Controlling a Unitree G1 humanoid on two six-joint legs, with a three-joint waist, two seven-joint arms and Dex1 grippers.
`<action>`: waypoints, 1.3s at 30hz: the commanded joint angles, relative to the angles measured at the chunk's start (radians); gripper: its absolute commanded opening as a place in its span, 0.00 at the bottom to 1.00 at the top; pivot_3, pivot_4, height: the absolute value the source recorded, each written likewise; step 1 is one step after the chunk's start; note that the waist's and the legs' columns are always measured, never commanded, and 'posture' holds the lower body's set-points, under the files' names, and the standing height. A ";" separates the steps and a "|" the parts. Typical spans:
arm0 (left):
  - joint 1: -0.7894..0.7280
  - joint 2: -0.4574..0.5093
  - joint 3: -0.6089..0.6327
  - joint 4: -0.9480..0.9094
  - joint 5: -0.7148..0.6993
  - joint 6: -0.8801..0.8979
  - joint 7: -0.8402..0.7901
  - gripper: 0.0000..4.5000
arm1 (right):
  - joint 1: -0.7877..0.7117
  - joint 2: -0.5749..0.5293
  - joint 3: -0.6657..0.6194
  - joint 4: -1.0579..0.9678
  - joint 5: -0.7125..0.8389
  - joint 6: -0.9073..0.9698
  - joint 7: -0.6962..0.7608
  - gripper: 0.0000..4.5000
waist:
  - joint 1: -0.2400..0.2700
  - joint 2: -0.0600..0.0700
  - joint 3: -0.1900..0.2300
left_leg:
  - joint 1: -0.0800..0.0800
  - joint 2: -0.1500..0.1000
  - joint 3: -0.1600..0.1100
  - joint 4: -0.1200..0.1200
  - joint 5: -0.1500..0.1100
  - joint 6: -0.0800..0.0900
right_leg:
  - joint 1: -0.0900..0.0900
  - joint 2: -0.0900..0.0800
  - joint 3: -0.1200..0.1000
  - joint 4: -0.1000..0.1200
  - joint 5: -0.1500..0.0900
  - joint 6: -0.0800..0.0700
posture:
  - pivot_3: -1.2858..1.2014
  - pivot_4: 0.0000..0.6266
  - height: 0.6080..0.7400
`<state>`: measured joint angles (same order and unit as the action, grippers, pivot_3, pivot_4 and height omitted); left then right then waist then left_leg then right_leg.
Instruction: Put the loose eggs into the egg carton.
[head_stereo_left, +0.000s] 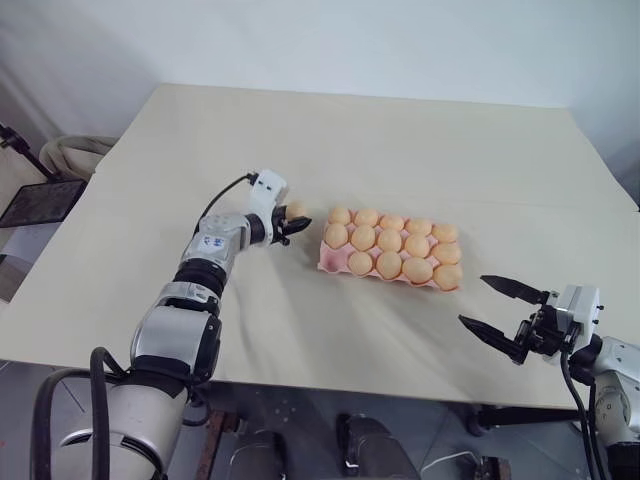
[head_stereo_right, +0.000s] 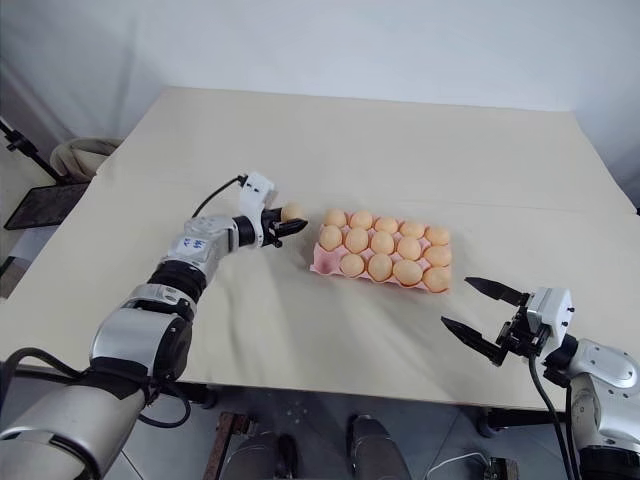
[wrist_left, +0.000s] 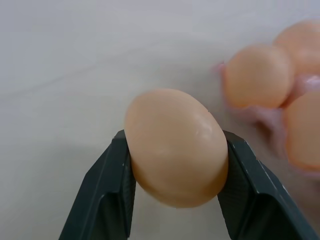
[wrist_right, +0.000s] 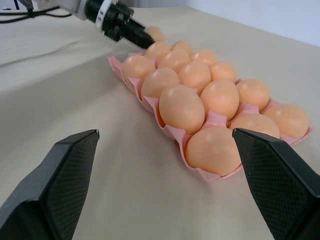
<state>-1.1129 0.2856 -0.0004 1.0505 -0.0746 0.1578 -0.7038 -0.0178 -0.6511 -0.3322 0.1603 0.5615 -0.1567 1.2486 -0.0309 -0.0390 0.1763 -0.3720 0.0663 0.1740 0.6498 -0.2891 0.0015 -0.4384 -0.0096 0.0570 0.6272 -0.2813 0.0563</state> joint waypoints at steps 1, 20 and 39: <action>0.022 0.003 0.001 -0.210 -0.059 0.089 -0.113 0.45 | -0.009 0.006 -0.025 -0.011 0.013 -0.019 -0.009 1.00 | 0.000 0.000 0.000 | 0.000 0.000 0.000 0.000 0.000 0.000 | 0.000 0.000 0.000 0.000 0.000 0.000 | 0.52 0.24 1.00; 0.173 -0.005 -0.169 -0.555 -0.054 0.338 -0.255 0.56 | 0.018 0.022 -0.029 -0.030 0.008 -0.035 -0.042 1.00 | -0.007 0.000 0.000 | 0.002 0.000 -0.001 0.003 0.000 0.005 | 0.001 -0.001 0.002 0.005 0.000 0.001 | 0.52 0.24 1.00; 0.107 0.116 0.022 -0.648 -0.208 0.392 -0.286 0.99 | -0.067 -0.013 -0.030 0.052 0.008 -0.052 0.027 1.00 | -0.024 0.000 0.000 | 0.002 0.001 -0.002 0.005 0.001 0.004 | 0.001 -0.001 0.002 0.010 0.000 0.000 | 0.52 0.24 1.00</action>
<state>-0.9680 0.3742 -0.0235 0.4367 -0.2483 0.5740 -0.9770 -0.0722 -0.6469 -0.3316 0.2053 0.5593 -0.1853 1.2570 -0.0545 -0.0387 0.1763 -0.3698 0.0671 0.1723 0.6548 -0.2876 0.0048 -0.4374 -0.0105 0.0586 0.6370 -0.2814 0.0565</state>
